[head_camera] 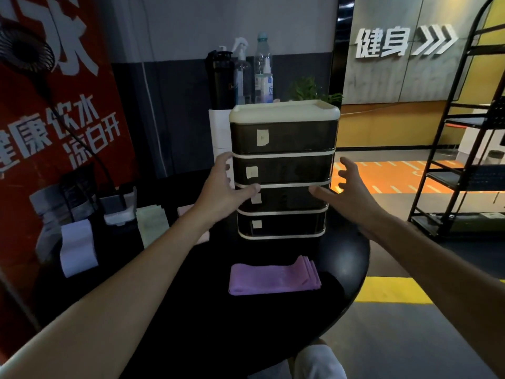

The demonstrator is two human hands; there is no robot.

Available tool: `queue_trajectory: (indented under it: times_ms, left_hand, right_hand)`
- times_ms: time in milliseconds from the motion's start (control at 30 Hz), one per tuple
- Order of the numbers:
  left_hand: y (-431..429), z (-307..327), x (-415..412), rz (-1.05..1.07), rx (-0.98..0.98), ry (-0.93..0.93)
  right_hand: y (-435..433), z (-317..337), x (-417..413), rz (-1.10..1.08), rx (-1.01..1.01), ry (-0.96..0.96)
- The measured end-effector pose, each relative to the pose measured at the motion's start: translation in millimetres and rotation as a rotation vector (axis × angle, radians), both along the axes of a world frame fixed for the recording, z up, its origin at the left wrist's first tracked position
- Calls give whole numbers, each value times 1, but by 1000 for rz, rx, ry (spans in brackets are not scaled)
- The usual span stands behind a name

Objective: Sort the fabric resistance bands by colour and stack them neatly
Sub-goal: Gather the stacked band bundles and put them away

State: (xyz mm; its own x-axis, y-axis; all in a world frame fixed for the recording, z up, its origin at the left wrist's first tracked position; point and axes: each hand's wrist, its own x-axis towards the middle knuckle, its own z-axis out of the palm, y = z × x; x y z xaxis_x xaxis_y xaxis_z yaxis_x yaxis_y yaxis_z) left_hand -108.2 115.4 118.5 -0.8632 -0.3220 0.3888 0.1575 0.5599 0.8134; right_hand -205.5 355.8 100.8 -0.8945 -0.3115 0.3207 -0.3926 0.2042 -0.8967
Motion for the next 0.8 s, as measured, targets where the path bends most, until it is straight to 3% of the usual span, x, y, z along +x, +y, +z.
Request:
queue_trajectory:
  times_ms: [300, 533, 800]
  left_hand:
    - [-16, 10, -29, -45, 267, 63]
    - [-48, 14, -19, -32, 296, 38]
    - [-51, 29, -19, -5, 365, 30]
  right_hand:
    - [-28, 19, -25, 129, -145, -119]
    - [-60, 24, -31, 178, -60, -78]
    - [-66, 51, -36, 190, -173, -105]
